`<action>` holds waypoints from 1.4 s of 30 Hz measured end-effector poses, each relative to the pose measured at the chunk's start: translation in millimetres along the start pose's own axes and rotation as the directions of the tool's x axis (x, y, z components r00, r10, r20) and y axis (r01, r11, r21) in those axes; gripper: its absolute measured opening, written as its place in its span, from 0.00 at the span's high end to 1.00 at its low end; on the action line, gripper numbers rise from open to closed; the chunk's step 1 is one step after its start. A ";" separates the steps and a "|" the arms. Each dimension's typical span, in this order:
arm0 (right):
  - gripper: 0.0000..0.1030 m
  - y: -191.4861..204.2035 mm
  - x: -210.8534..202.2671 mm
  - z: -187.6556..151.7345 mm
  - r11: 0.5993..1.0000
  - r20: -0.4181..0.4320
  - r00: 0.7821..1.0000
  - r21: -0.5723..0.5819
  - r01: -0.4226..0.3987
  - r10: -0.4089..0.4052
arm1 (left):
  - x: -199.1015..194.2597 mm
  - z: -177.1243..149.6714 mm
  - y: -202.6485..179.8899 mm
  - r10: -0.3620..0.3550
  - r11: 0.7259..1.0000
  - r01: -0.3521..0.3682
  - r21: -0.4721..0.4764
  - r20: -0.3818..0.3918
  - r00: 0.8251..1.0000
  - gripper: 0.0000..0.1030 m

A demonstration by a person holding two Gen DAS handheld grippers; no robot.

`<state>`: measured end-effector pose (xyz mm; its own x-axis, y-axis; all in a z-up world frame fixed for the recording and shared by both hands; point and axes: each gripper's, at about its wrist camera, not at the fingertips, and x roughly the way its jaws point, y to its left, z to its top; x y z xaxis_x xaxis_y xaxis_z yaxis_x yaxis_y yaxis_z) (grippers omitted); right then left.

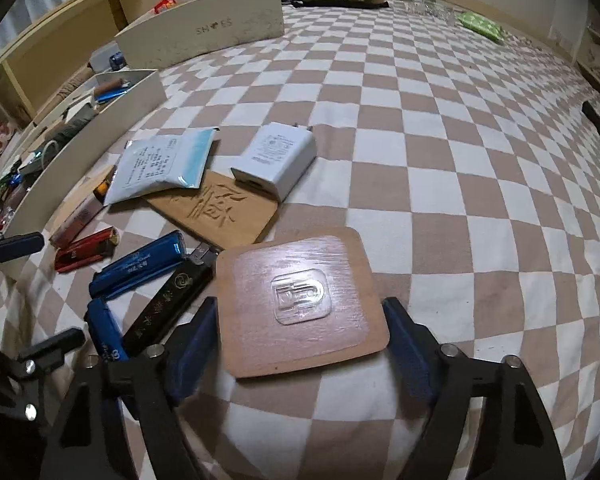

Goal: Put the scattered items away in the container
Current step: 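Close the right gripper on the wooden square pad while the left closes on the long blue lighter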

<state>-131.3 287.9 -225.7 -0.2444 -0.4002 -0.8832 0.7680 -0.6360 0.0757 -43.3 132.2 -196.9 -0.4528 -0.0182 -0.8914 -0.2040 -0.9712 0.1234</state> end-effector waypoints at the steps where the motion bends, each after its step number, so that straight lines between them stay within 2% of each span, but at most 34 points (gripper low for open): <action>1: 0.22 0.1 0.3 0.3 1.000 0.000 1.000 0.002 0.001 -0.001 | -1.6 -0.6 -3.9 -0.025 1.000 0.025 0.005 0.001 1.000 0.04; 7: 0.22 -9.0 0.2 2.6 0.998 -0.016 1.000 0.065 -0.007 0.008 | -2.9 -2.5 -24.6 -0.160 0.987 0.160 0.010 -0.006 0.987 0.04; 13: 0.22 -18.4 -3.9 -1.0 0.991 -0.041 0.999 0.130 -0.013 0.018 | -1.1 -0.9 -42.0 -0.197 0.980 0.197 0.001 -0.018 0.980 0.04; 17: 0.22 -19.6 -3.8 -1.6 0.988 -0.041 0.999 0.149 -0.025 0.032 | 6.0 1.8 -43.9 -0.223 0.974 0.222 -0.038 -0.026 0.974 0.04; 26: 0.22 -15.4 0.4 -0.7 0.991 -0.046 0.999 0.134 -0.010 0.017 | 12.1 5.3 -52.5 -0.160 0.983 0.157 -0.099 -0.022 0.987 0.07; 28: 0.22 -13.1 1.2 -0.4 0.992 -0.048 0.999 0.124 0.001 0.005 | 11.2 4.7 -54.7 -0.147 0.986 0.145 -0.081 -0.020 0.989 0.11; 33: 0.22 -12.1 1.4 -1.2 0.993 -0.047 0.999 0.119 0.009 -0.003 | 9.2 5.0 -54.2 -0.154 0.985 0.153 -0.076 -0.016 0.988 0.22; 42: 0.22 -11.4 0.8 -2.7 0.993 -0.043 0.999 0.120 0.012 -0.007 | 4.8 3.0 -52.4 -0.188 0.980 0.187 -0.063 -0.022 0.982 0.23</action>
<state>-138.7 296.6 -228.5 -0.2239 -0.3671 -0.9028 0.6881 -0.7155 0.1203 -37.3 183.7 -206.3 -0.3871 0.1600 -0.9081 -0.2301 -0.9704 -0.0729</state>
